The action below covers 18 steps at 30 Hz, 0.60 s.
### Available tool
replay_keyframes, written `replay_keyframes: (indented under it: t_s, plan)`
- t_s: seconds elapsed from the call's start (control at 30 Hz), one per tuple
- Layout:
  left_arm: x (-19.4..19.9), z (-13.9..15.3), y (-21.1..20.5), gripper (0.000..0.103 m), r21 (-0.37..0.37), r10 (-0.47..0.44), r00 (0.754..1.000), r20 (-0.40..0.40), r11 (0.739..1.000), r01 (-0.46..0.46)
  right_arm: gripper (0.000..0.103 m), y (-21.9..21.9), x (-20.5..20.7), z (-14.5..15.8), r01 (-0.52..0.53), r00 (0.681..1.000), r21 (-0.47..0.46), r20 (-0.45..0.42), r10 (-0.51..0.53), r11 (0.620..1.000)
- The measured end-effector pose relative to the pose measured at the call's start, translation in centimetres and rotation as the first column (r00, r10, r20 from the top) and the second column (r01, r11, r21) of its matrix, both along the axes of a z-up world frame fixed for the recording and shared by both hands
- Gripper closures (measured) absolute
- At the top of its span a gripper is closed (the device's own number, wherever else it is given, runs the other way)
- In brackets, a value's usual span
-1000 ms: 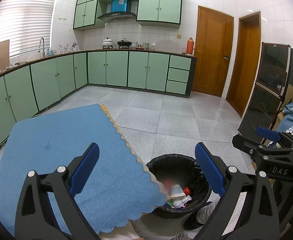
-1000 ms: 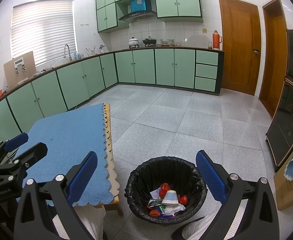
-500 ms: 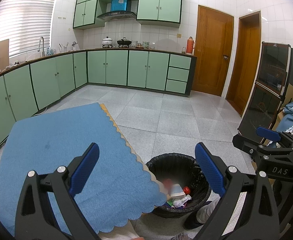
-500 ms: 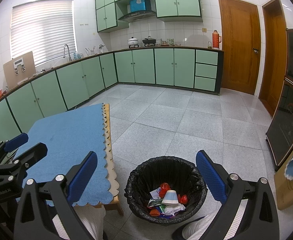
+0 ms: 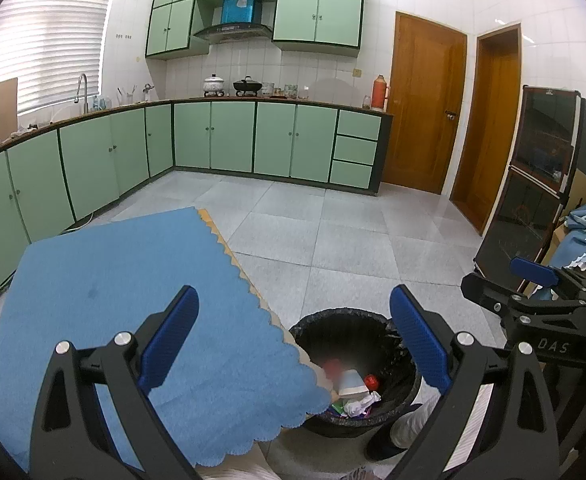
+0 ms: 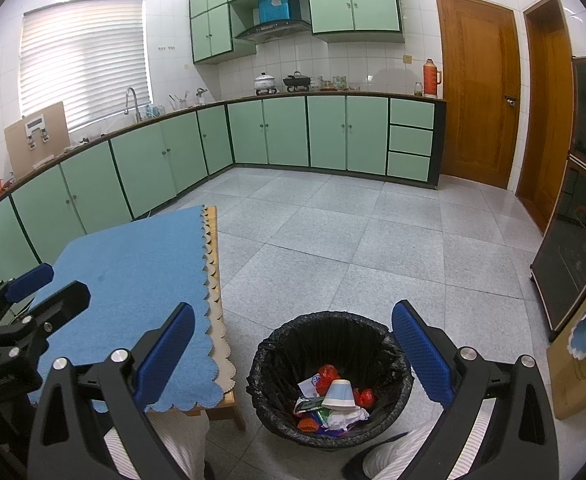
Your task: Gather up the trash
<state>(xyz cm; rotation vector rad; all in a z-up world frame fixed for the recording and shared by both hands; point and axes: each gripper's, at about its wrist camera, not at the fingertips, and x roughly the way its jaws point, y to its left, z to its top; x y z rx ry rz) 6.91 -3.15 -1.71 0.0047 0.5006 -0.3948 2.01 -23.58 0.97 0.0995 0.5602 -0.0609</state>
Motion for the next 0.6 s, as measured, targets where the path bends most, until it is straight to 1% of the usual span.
replay_keyframes:
  t_s: [0.2, 0.6]
  plan:
    - [-0.21, 0.20, 0.05, 0.010, 0.001, -0.004, 1.000, 0.006, 1.000, 0.004, 0.006, -0.06, -0.30, -0.25, 0.001, 1.000, 0.002, -0.002, -0.001, 1.000]
    - [-0.02, 0.66, -0.28, 0.010, 0.006, 0.009, 1.000, -0.010, 1.000, -0.009, 0.006, -0.03, -0.16, -0.55, 0.002, 1.000, 0.005, -0.010, -0.002, 1.000]
